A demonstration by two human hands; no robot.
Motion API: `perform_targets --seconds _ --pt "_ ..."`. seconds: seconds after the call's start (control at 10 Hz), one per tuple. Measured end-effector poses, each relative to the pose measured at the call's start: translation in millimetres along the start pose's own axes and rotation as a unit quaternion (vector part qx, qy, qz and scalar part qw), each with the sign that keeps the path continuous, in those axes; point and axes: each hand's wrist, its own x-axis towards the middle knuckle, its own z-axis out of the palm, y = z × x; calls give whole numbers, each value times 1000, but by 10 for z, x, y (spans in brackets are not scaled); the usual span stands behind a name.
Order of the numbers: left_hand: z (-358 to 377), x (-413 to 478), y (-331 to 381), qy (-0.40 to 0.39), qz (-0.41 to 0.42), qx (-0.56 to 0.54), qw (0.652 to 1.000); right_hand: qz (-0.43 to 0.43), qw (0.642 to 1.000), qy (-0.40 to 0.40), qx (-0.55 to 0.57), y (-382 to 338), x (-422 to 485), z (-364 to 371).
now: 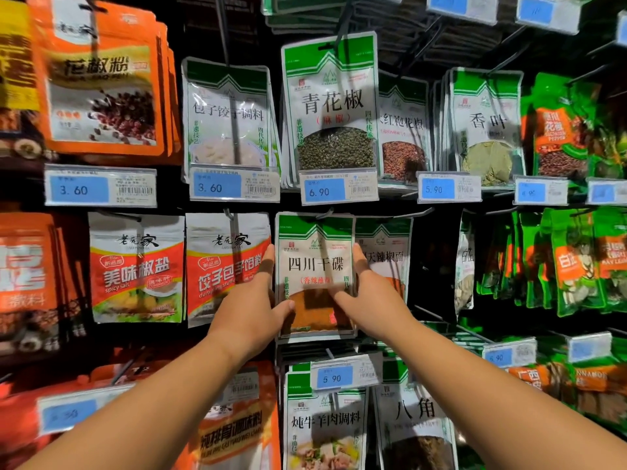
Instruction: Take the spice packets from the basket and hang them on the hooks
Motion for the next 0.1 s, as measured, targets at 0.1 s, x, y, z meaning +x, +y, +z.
perform_targets --seconds 0.1 --pt "-85 -86 -6 34 -2 20 999 5 1000 20 9 78 -88 -20"
